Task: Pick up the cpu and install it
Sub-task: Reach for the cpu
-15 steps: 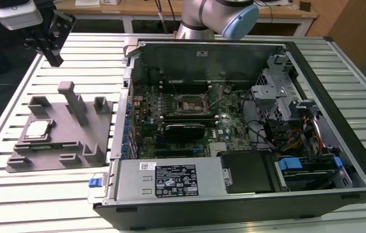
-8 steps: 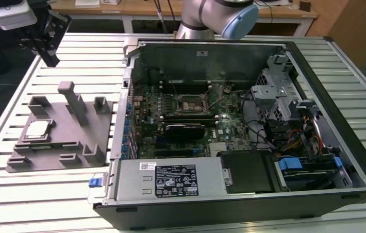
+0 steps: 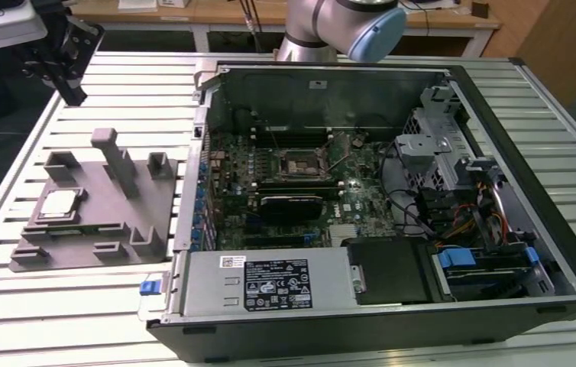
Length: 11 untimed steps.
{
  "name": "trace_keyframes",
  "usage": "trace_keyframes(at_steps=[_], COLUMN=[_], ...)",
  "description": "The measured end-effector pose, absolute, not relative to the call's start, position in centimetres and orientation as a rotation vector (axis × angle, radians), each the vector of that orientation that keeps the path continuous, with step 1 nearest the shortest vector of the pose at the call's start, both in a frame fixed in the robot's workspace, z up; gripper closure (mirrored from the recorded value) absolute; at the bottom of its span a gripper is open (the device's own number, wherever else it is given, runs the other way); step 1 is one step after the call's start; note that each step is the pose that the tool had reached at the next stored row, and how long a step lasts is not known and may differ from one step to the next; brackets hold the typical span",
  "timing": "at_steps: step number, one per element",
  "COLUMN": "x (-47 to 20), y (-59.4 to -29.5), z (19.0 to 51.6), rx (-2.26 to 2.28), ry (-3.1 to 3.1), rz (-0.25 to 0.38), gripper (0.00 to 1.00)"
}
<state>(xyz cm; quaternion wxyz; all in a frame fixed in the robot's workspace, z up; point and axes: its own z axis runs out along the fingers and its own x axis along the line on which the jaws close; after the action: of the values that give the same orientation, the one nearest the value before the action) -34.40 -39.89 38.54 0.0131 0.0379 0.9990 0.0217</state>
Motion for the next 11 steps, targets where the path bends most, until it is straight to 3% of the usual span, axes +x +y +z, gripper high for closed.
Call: trace_keyframes(at_steps=[11], x=[-35.5], y=[-39.9], z=[38.5], rx=[0.118], ry=[3.112], rz=[0.068], gripper=[0.89])
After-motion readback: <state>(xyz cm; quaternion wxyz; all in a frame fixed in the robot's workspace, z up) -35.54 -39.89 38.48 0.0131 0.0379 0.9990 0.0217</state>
